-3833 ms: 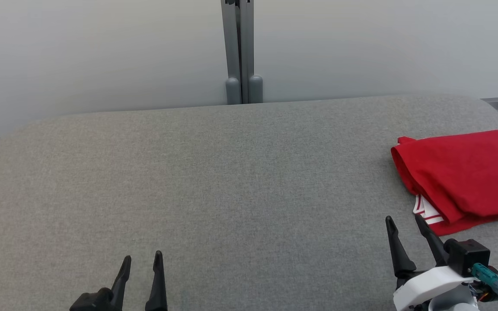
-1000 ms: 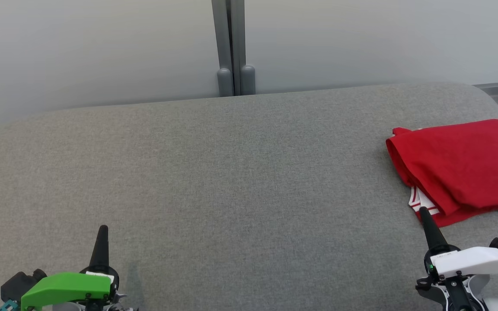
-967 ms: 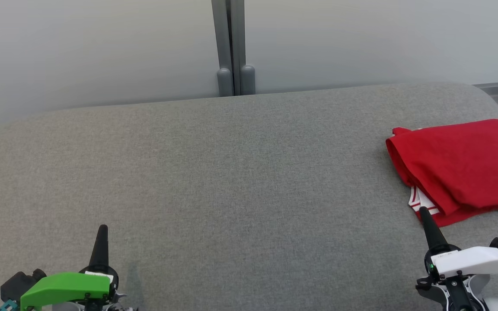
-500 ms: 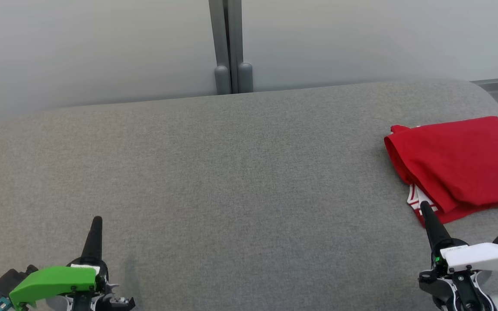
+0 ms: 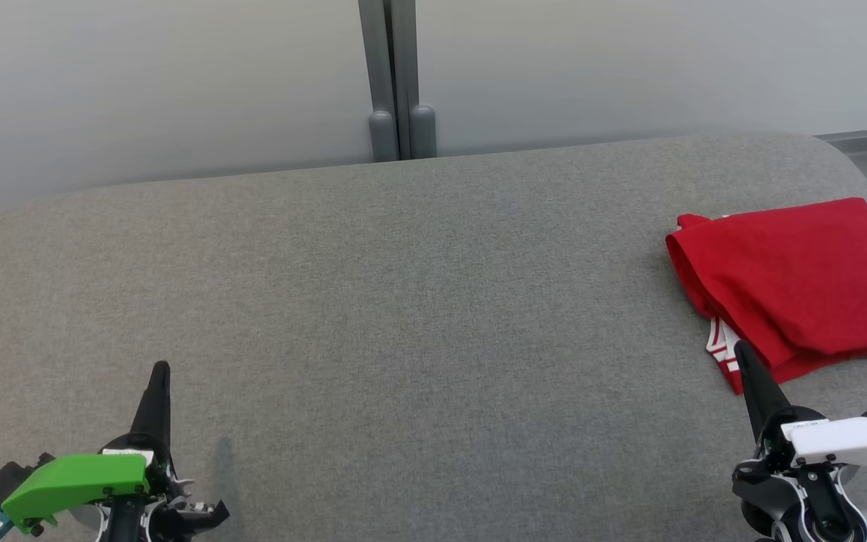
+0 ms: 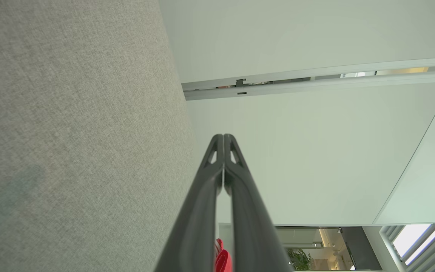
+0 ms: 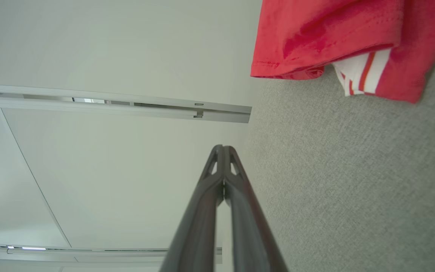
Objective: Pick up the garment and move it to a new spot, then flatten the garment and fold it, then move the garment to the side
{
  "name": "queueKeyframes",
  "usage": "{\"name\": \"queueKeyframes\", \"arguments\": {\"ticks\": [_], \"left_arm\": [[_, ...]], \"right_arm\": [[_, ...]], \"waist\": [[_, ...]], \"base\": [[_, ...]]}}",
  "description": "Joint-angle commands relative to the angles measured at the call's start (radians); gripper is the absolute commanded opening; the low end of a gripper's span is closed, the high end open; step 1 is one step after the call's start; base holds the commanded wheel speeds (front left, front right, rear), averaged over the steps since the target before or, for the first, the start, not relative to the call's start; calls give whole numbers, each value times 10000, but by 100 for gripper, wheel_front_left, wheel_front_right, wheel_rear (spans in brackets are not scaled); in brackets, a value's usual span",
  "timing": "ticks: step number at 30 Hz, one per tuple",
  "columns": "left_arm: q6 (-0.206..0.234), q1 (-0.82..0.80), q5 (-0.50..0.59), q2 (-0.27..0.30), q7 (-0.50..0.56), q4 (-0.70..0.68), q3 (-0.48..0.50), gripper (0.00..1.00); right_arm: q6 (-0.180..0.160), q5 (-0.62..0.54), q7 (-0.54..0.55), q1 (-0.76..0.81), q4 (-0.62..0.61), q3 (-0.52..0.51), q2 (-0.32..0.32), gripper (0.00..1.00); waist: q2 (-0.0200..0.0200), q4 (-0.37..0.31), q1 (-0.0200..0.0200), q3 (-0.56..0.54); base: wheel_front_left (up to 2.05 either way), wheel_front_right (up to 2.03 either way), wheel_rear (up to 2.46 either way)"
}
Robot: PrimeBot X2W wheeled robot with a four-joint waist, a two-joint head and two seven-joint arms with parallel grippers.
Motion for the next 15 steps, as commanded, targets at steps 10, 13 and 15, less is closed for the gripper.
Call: {"name": "queueKeyframes", "arguments": {"ticks": [10,13,15], "left_arm": [[-79,-302,-713,52,211,-57,185,0],[-88,-339,-854,49,275,-60,225,0],[-90,-321,-869,46,294,-56,230,0]], "right_arm": [[1,794,239,-169,-103,-86,-64,0],[0,977,296,-182,-117,-102,-66,0],[0,988,290,-184,-118,-104,-65,0]], "waist": [[0,-39,-1,43],[0,-51,-1,56],[0,-55,-1,60]], "base": [[0,0,0],[0,0,0],[0,0,0]]}}
